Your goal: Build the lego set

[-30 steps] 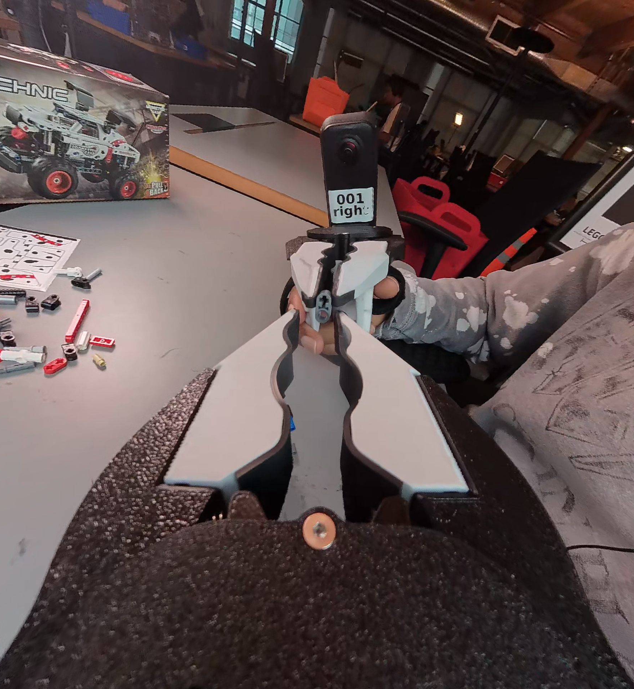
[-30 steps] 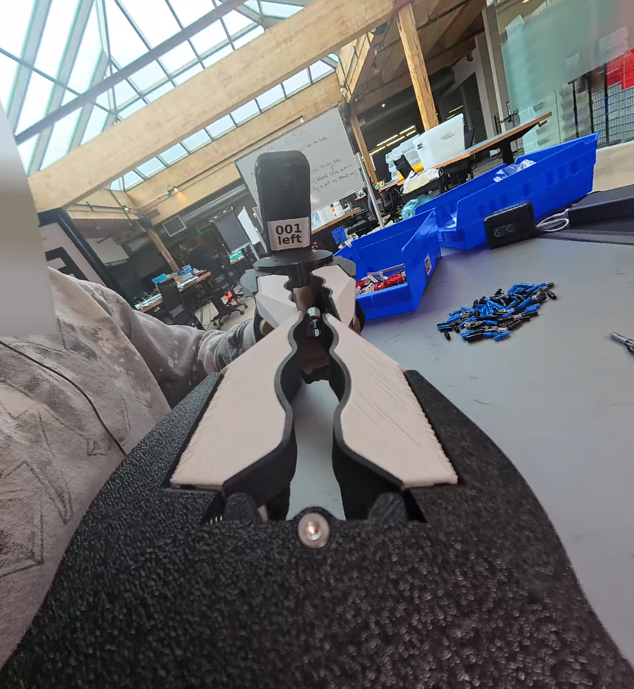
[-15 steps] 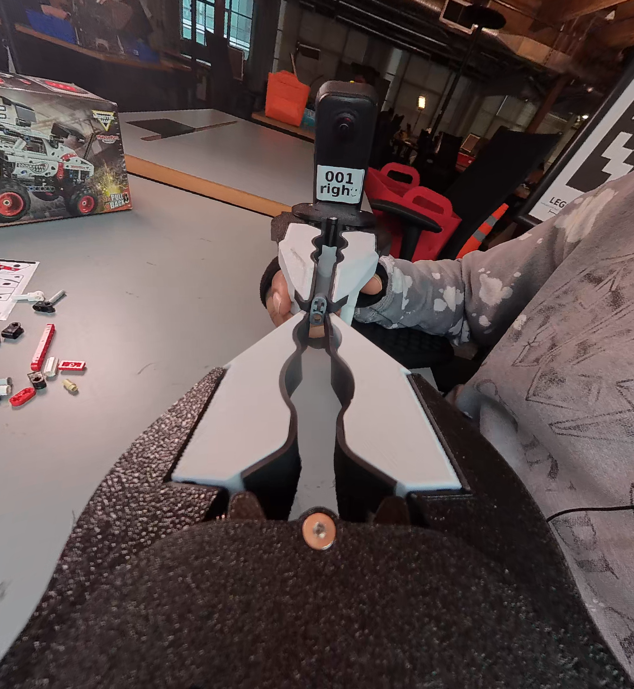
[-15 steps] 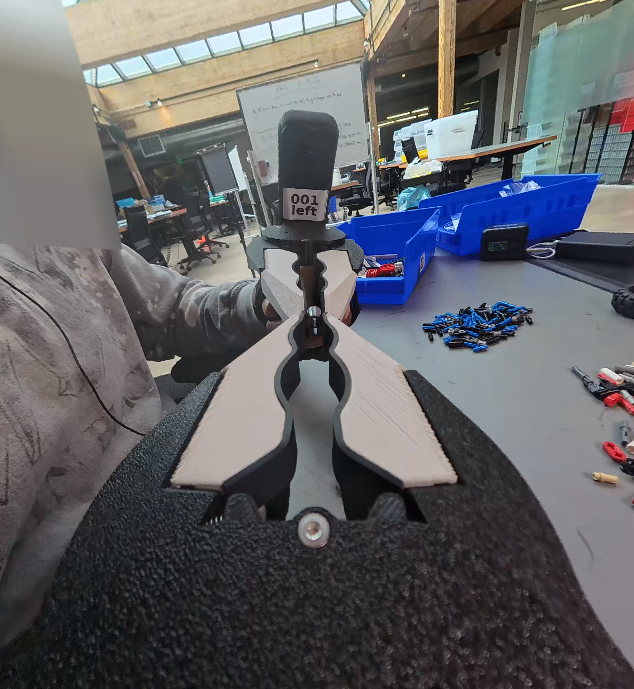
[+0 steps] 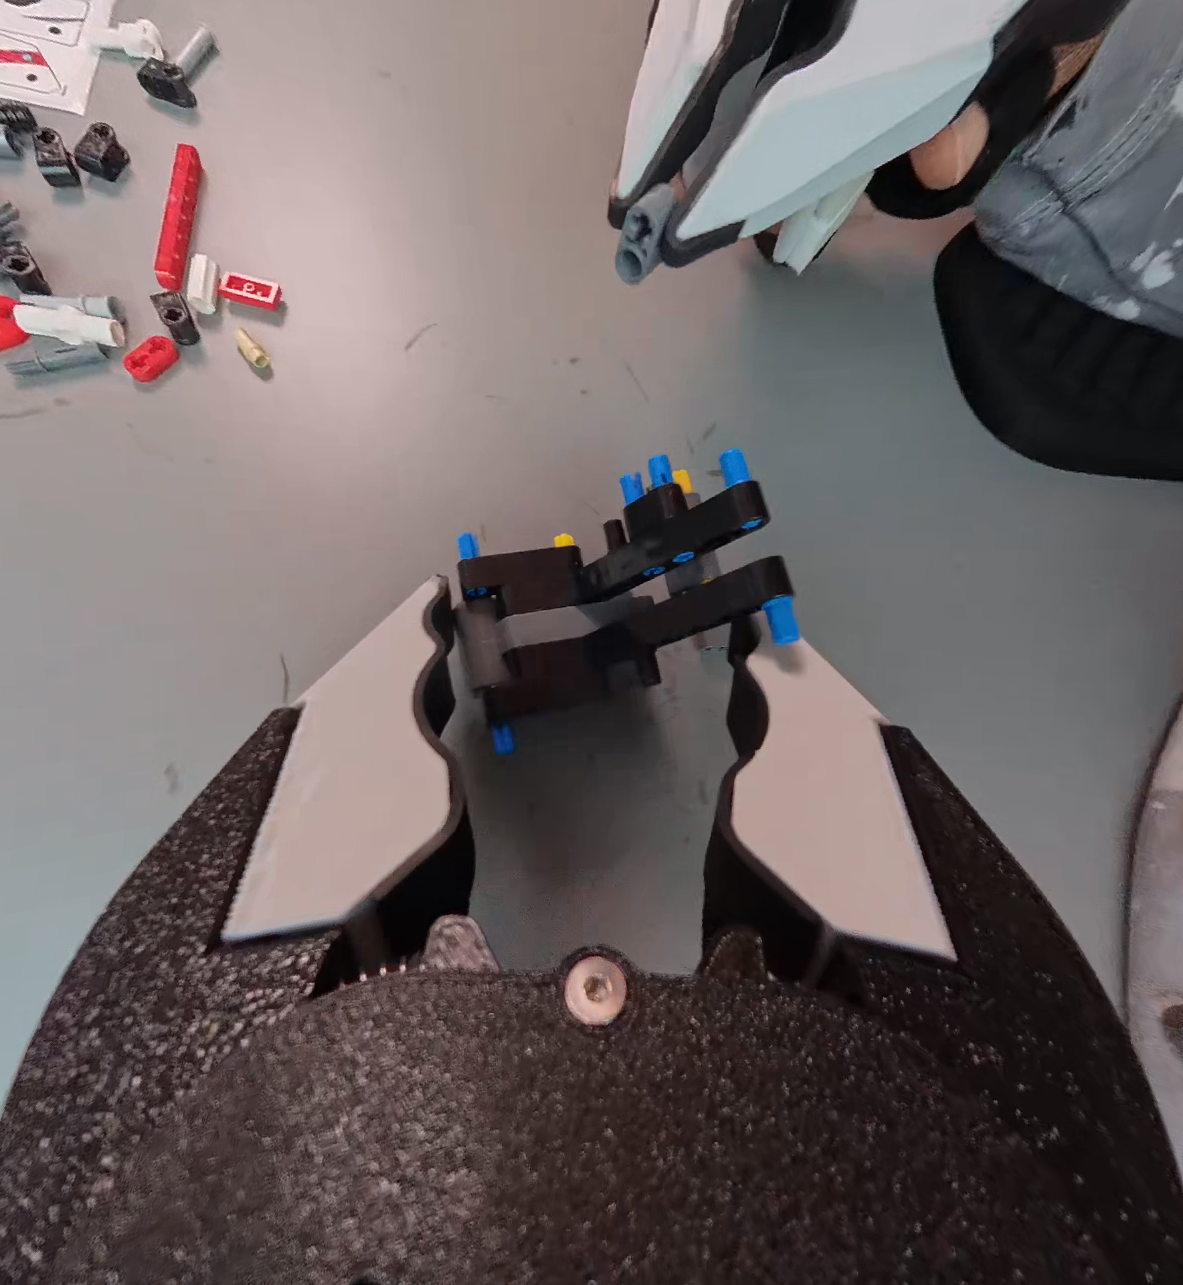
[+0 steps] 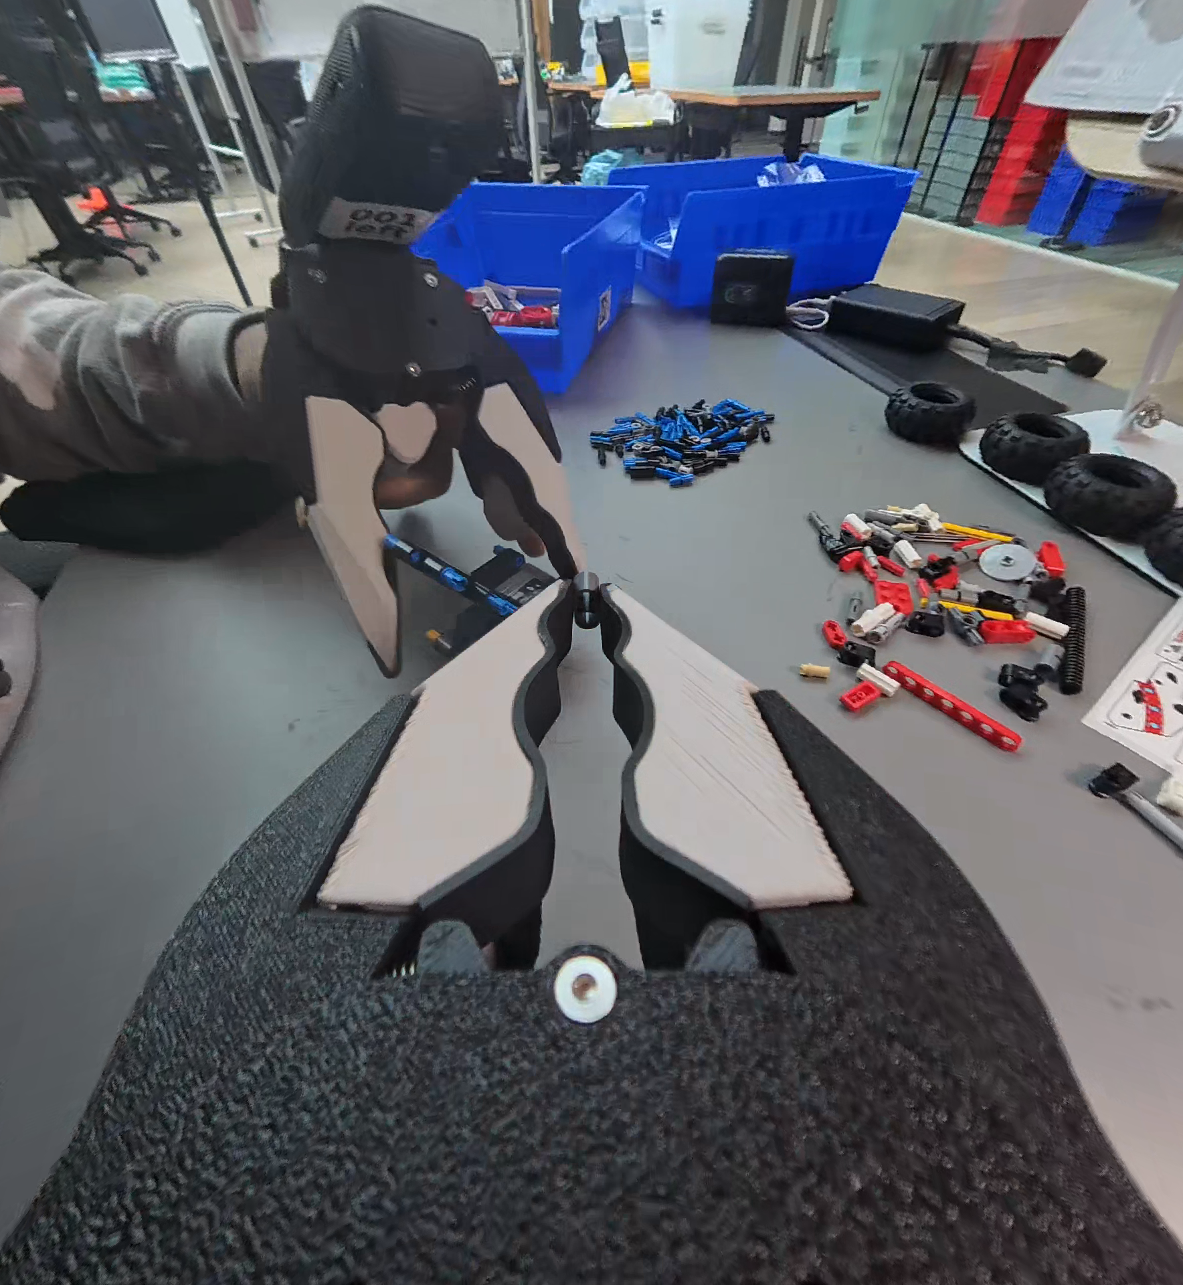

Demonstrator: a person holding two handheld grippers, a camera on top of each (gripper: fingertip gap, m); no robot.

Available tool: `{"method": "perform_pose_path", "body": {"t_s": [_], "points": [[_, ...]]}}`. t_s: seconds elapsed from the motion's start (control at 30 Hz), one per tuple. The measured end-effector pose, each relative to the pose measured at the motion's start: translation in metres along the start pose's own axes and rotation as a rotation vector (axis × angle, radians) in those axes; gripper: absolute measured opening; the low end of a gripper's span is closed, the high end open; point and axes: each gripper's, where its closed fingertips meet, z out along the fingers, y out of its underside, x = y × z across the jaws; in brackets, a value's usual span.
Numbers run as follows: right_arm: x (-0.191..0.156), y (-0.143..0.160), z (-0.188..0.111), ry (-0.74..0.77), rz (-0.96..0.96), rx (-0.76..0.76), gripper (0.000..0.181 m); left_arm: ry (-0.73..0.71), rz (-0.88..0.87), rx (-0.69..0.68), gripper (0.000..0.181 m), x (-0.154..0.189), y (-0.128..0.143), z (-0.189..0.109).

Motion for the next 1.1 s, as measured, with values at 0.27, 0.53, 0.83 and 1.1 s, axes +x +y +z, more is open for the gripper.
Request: {"method": "perform_pose_path", "body": {"t_s": [0.27,0.53,0.83,1.1], "points": [[-0.026,0.006,0.007,-0.114,-0.022,-0.015,0.007,0.292,0.251,0.097,0.075,0.028,0.006,-0.018],[-0.06,0.0,0.019,-0.226,-0.067,-0.006,0.007,0.444,0.309,0.177,0.075,0.059,-0.003,-0.037],[-0.067,0.006,0.019,-0.282,-0.051,-0.026,0.007,0.482,0.313,0.111,0.075,0.073,0.0,-0.033],[-0.071,0.008,0.02,-0.326,-0.008,-0.05,0.007,0.511,0.26,0.064,0.075,0.077,0.0,-0.037]]}}
